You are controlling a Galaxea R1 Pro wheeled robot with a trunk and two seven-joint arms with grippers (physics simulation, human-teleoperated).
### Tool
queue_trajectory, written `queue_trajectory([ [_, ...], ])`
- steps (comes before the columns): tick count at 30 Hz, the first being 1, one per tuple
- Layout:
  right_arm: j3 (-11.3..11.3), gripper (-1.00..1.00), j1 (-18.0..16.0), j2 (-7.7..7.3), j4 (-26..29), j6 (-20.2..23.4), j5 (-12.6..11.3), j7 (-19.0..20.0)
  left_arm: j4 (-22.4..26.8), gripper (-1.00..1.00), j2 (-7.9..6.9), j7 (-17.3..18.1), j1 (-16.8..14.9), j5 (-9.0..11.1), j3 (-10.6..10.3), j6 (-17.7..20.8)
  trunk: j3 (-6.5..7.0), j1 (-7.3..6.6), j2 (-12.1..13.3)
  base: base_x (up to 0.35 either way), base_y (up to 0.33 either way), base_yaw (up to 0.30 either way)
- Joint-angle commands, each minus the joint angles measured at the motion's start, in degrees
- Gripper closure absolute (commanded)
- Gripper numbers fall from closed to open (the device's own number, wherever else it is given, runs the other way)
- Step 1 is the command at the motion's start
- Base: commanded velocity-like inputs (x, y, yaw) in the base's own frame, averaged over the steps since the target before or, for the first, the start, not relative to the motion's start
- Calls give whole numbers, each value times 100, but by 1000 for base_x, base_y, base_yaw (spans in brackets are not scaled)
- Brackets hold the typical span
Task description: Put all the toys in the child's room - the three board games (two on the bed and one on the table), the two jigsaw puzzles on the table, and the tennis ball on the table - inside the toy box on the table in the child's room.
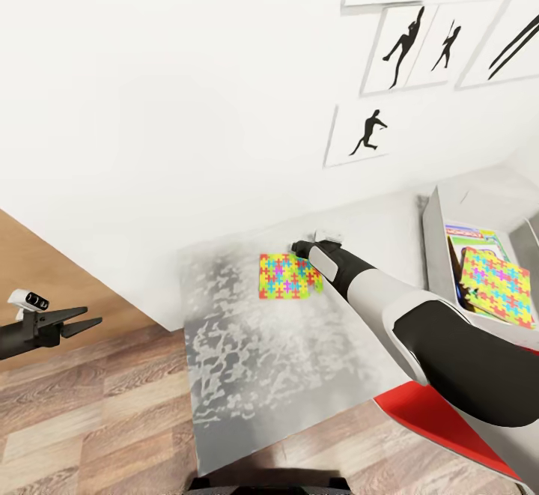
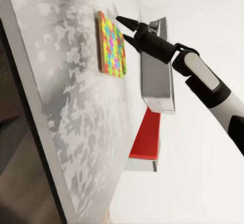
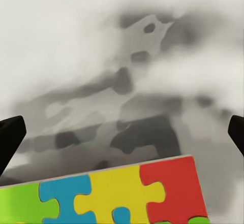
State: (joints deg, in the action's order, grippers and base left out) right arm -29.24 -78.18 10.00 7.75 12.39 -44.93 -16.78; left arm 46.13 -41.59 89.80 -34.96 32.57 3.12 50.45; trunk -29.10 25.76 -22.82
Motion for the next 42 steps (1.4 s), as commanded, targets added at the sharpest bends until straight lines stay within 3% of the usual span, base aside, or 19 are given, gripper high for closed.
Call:
queue_trajectory([
  [1, -38, -100, -5, 0, 7, 29, -25, -33, 1, -100, -2, 20, -2, 4, -5, 61, -18, 3, -10, 0, 0, 0],
  [42, -56, -100, -5, 0, 7, 9, -18, -33, 1, -100, 19, 20, -2, 2, 4, 61, -61, 3, -10, -33, 15, 0],
])
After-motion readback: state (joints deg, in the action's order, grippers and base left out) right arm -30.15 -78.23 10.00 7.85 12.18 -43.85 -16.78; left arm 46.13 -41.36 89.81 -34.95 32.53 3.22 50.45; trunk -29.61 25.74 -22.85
